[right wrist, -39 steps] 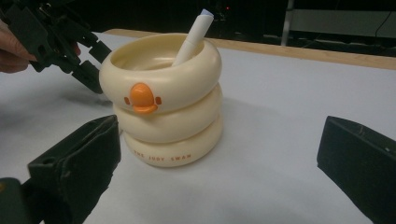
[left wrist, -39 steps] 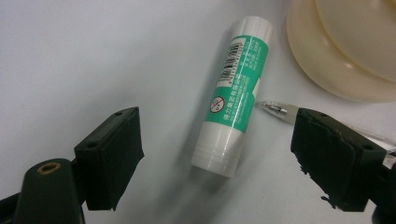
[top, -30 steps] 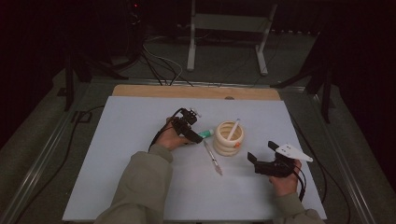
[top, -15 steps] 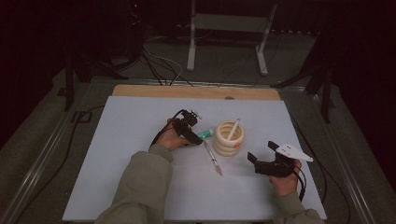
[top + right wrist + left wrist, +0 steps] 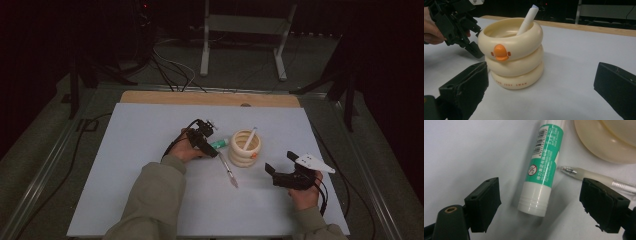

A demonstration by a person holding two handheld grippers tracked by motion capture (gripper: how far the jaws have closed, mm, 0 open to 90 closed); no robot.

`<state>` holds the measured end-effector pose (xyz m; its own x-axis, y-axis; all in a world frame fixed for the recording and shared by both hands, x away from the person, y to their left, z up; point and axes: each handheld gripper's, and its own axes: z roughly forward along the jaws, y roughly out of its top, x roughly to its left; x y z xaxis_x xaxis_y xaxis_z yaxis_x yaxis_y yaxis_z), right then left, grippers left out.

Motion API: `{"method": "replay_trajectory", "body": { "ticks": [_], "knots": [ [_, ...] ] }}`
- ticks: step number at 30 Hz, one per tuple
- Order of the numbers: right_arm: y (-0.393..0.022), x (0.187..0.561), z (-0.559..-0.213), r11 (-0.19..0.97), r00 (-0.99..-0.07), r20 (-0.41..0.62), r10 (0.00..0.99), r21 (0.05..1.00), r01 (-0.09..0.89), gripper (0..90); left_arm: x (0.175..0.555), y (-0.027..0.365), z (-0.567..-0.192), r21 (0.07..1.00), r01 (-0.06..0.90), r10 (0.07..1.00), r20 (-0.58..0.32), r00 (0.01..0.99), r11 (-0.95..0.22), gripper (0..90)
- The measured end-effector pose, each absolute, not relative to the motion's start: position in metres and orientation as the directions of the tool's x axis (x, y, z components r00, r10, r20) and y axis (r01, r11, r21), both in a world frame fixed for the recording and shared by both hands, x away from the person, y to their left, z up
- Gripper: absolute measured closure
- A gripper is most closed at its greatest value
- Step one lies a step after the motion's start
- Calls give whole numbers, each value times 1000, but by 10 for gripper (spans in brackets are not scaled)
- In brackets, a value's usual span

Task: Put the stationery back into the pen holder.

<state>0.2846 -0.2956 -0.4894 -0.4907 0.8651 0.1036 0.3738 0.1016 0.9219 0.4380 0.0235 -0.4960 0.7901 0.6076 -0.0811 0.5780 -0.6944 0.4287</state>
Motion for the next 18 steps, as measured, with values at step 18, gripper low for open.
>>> {"method": "replay_trajectory", "body": {
  "ticks": [18],
  "knots": [
    [-295,285,-490,103,-495,104,863,922,374,3,440,21,-500,436,563,618,-19,786,-703,495]
  ]
}}
